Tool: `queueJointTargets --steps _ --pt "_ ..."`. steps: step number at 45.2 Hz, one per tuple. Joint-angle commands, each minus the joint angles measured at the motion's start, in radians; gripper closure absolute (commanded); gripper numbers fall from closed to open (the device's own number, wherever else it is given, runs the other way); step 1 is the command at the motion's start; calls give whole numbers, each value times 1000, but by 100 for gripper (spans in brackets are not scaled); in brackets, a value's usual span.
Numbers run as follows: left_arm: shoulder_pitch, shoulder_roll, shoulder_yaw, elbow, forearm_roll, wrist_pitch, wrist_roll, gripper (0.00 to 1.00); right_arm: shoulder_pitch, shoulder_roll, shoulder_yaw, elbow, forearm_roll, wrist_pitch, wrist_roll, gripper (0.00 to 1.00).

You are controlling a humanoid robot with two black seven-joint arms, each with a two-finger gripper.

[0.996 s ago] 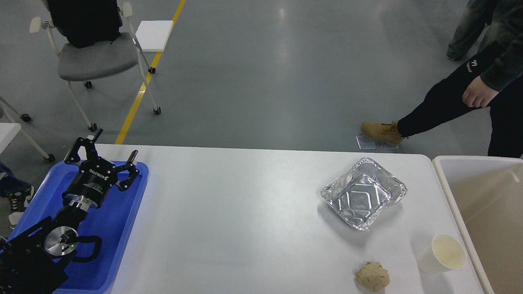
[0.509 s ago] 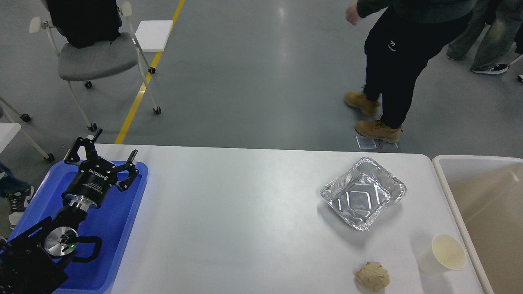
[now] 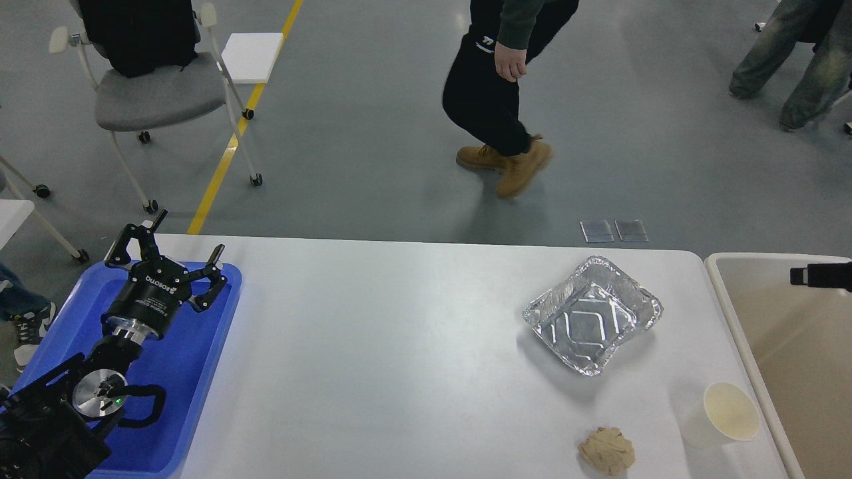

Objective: Tidy desktop

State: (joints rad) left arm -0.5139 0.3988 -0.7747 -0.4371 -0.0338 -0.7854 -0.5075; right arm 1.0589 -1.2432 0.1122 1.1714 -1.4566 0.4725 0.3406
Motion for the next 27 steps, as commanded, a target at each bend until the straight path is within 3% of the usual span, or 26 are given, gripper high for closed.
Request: queueJointTargets --steps 1,13,27 --pt "0 0 0 0 0 0 0 1 332 68 -399 -15 42 0 -6 0" --pt "0 0 0 0 0 0 0 1 645 172 -801 -15 148 24 -5 0" --pt "0 0 0 0 0 0 0 1 934 442 -1315 -15 583 26 -3 0"
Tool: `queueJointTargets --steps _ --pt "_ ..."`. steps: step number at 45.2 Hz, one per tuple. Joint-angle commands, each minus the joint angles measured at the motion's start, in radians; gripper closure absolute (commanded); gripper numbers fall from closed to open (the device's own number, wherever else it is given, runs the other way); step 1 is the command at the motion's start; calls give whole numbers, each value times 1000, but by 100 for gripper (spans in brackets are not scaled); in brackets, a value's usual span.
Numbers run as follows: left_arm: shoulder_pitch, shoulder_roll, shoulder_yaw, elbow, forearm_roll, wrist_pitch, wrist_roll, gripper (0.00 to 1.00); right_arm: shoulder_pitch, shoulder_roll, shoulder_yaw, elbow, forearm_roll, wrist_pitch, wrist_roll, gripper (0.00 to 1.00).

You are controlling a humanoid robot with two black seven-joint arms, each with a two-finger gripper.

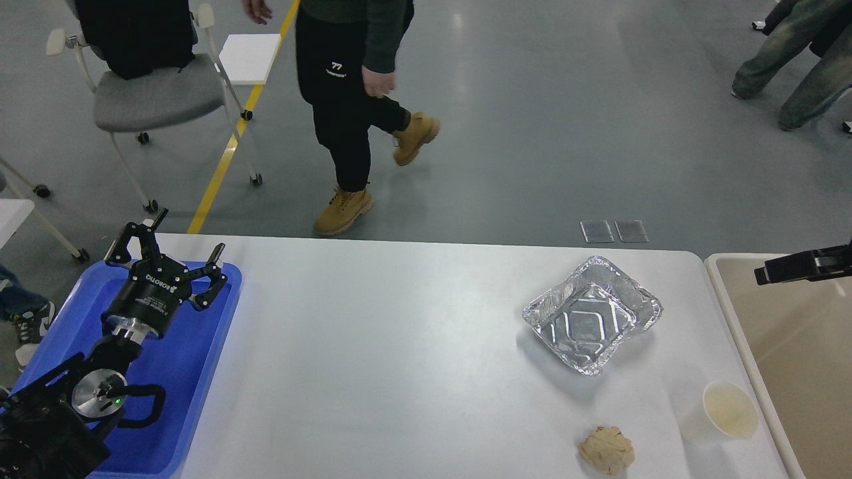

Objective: Tidy desktop

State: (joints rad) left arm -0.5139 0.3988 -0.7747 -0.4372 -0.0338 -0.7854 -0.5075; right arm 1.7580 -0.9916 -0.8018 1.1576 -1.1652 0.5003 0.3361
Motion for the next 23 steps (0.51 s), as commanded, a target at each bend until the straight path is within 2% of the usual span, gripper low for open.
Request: queueJointTargets --steps 1,8,23 --pt "0 0 0 0 0 0 0 1 248 211 -427 -1 321 -3 1 0" --pt "0 0 0 0 0 0 1 1 273 318 -530 -1 493 -3 1 0" --pt "0 0 0 0 0 0 0 1 301 407 -657 20 644 1 1 0"
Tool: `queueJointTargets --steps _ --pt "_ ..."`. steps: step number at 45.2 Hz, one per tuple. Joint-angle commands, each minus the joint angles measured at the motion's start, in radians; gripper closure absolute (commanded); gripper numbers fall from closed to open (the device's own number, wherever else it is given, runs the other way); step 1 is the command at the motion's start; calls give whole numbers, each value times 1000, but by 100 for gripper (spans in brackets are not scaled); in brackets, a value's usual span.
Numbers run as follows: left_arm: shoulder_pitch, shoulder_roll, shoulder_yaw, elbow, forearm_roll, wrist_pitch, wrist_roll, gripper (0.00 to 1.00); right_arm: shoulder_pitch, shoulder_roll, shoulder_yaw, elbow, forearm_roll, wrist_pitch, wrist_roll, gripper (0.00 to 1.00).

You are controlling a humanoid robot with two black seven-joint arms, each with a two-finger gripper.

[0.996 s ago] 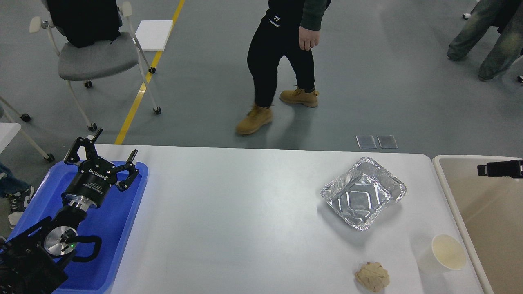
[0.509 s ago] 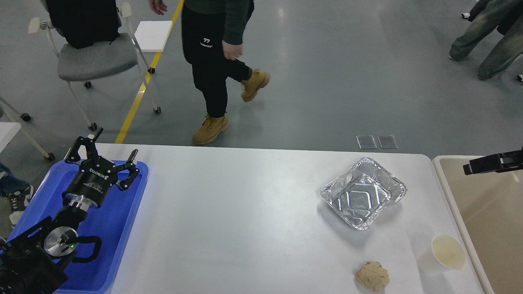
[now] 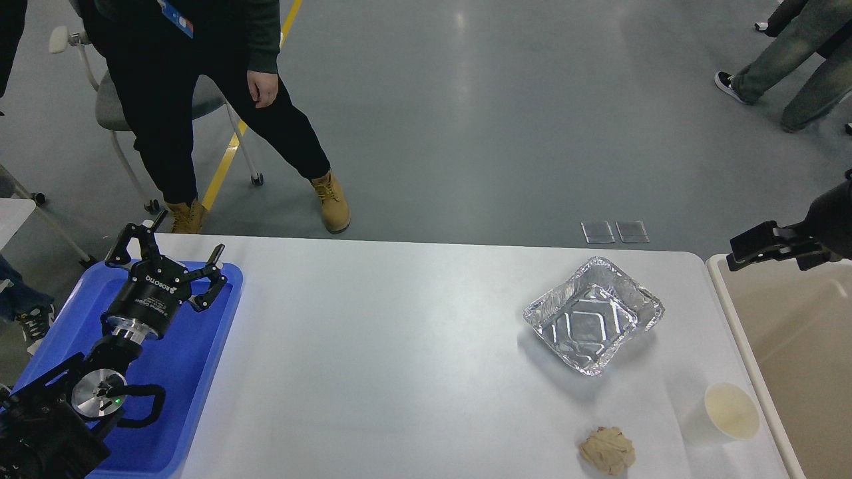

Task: Tidy desktop
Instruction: 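Lower the right gripper toward the white paper cup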

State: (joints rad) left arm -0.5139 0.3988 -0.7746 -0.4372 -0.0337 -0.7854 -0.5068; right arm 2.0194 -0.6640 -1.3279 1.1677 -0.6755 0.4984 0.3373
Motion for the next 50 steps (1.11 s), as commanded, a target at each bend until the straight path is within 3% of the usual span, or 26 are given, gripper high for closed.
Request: queueJointTargets --steps 1,17,22,32,50 --pt "0 0 2 0 0 0 -1 1 41 81 -145 10 168 3 0 0" --pt "0 0 0 0 0 0 -1 1 110 90 -277 118 301 14 2 0" --pt "2 0 0 0 -2 0 -1 1 137 90 -278 193 297 22 2 0" --pt "2 0 0 0 -2 0 -1 1 134 152 -255 207 289 17 3 0" --pt "2 0 2 0 -2 0 -1 1 107 204 -74 193 25 8 2 0"
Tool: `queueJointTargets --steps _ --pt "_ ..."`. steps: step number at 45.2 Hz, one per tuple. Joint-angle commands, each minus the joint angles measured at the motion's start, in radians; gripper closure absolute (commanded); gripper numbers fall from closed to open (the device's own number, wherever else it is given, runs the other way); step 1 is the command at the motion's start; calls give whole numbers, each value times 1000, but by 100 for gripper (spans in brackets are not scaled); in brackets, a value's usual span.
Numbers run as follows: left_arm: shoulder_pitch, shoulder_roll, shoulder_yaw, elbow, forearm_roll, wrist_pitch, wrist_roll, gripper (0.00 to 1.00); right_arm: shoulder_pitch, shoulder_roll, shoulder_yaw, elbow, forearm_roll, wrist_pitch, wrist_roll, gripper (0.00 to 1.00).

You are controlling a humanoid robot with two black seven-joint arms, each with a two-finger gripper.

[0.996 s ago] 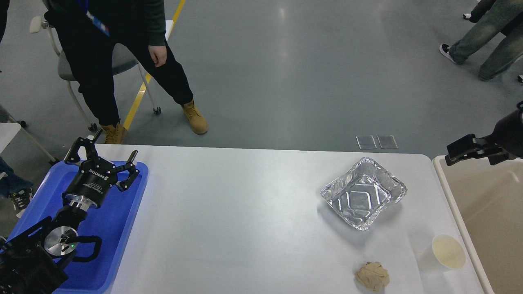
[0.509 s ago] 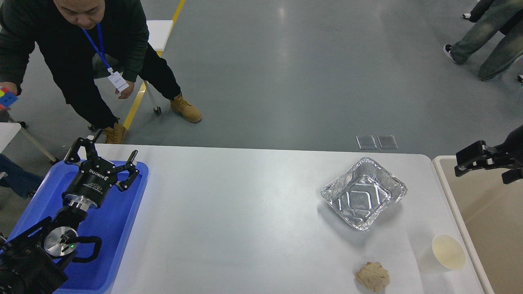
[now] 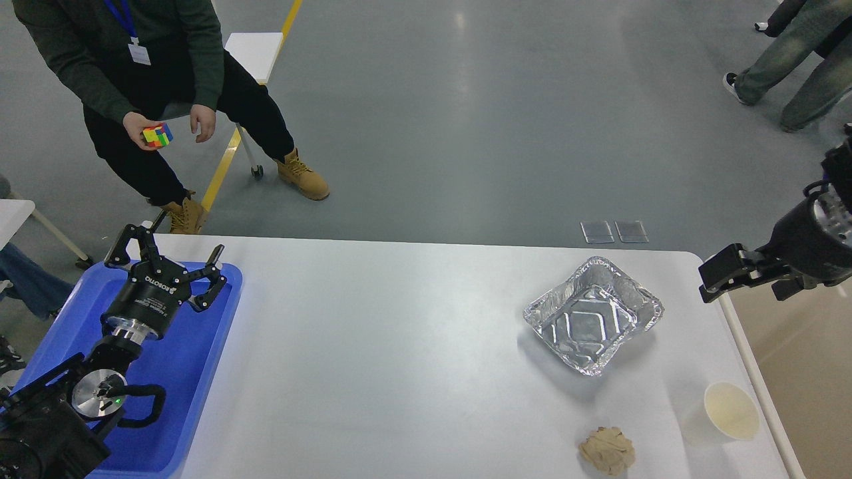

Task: Tidy desktop
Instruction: 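Lower the right gripper toward the white paper cup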

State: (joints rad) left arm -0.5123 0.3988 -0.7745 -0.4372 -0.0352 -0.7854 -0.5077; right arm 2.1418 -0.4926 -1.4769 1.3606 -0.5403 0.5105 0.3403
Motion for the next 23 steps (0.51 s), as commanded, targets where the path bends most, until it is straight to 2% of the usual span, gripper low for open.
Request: queueJointTargets --steps 1,14,23 --pt "0 0 1 0 -2 0 0 1 -19 35 75 0 -110 -4 -3 0" --pt "0 0 0 0 0 0 0 1 -19 39 50 -2 -15 6 -9 0" --pt "0 0 1 0 -2 0 0 1 -23 49 -14 0 134 10 -64 0"
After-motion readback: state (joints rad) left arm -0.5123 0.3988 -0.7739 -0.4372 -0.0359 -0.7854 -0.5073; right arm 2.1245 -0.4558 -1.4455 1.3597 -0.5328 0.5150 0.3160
